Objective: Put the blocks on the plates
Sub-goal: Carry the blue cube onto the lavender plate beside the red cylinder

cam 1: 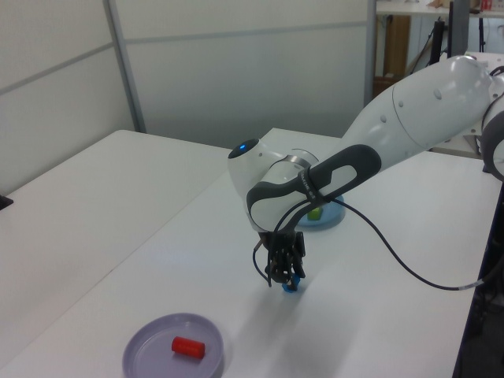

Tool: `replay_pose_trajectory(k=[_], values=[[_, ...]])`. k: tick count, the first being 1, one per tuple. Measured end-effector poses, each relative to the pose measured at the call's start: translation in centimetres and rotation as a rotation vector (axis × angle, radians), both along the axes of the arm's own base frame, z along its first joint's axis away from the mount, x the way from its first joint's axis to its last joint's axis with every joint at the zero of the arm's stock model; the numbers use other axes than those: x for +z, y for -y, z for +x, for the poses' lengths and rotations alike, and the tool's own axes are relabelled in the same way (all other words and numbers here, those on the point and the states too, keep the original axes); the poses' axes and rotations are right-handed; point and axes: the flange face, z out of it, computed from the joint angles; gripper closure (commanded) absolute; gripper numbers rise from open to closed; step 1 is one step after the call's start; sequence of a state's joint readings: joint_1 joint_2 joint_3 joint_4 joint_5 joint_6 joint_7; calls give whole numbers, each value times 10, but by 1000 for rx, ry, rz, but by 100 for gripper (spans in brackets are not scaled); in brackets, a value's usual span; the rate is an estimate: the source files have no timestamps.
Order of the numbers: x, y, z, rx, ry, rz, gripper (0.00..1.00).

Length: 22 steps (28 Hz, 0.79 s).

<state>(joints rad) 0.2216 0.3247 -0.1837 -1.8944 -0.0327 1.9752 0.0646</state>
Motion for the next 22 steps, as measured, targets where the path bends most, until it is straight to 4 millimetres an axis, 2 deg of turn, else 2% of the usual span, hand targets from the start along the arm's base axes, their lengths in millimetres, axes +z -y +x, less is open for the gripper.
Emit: replay_pose_trajectory(k=[5,8,11,13,16,18,22], values=[[18,5,6,8,34,5,84],[48,1,13,15,90,14,84],[75,-11,17,36,136,24,83],[92,-31,18,65,164,33,82],[101,-61,18,98,182,43,82],[101,-90,16,115,187,50,82],[92,-133,16,136,189,62,82]])
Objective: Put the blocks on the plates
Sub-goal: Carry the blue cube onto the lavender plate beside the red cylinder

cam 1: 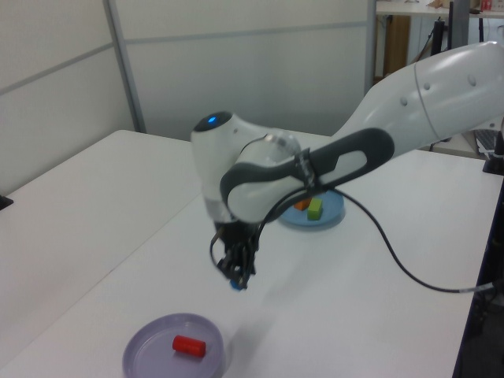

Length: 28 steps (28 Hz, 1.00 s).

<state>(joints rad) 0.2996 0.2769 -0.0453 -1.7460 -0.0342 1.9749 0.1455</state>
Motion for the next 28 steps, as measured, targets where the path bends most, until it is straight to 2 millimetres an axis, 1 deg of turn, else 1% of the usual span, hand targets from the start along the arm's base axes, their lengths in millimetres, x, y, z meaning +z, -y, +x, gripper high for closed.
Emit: replay_pose_trajectory(k=[2,7,8,10,11,13,14,15,16,17,19,20,28], values=[[-10,-23,3,18,18,13,82],[-37,-63,13,27,86,52,81],[-45,-74,14,29,104,52,80],[-54,-88,14,24,123,43,80],[-57,-95,14,17,137,37,80],[-57,-107,15,-3,165,28,78],[-57,-112,15,-15,176,22,75],[-57,-115,15,-22,182,20,67],[-58,-117,16,-28,186,20,54],[-57,-118,17,-31,189,21,24],[-58,-117,18,-35,190,21,7],[-59,-117,19,-37,189,21,0],[-64,-114,21,-42,185,18,0]])
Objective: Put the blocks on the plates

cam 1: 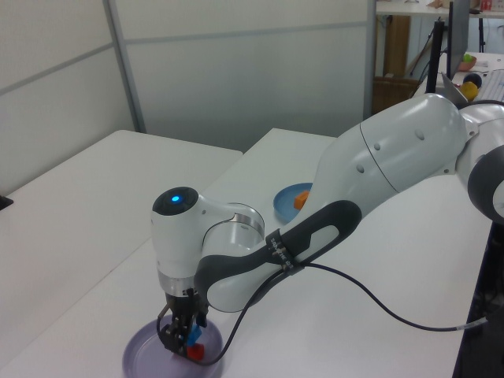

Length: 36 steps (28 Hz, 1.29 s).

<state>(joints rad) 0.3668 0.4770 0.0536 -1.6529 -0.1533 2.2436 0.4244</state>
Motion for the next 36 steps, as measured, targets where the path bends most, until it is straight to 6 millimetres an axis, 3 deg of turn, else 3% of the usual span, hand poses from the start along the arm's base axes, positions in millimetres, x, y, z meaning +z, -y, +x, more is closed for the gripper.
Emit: replay_pose_trajectory(k=[7,12,20,27,33,36], values=[[26,6,5,-27,26,8,0],[60,35,3,-78,-7,-24,0],[118,132,-3,-243,-84,-89,0],[178,214,-29,-360,-150,-93,0],[223,266,-58,-358,-143,-26,0],[230,279,-73,-347,-142,-16,0]])
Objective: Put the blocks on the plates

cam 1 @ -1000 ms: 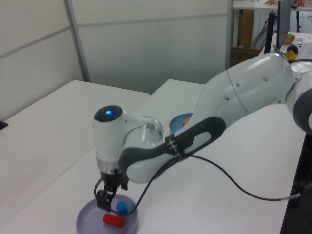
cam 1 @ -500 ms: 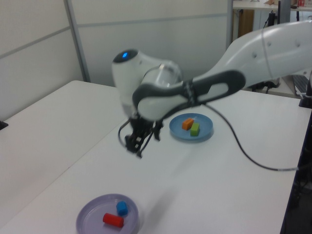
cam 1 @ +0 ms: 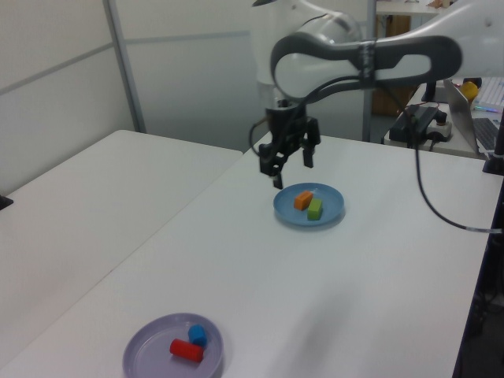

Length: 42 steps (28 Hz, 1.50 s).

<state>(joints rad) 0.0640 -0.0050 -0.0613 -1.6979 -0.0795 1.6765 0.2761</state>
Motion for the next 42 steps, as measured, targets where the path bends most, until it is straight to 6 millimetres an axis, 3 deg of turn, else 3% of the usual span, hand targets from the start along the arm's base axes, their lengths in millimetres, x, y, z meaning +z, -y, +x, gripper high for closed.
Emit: replay_pose_trajectory(k=[6,15,24,42], values=[[10,13,-25,37,6,6,0],[28,44,-37,95,37,37,0],[31,41,-36,108,44,42,0],[67,35,-26,111,126,70,0]])
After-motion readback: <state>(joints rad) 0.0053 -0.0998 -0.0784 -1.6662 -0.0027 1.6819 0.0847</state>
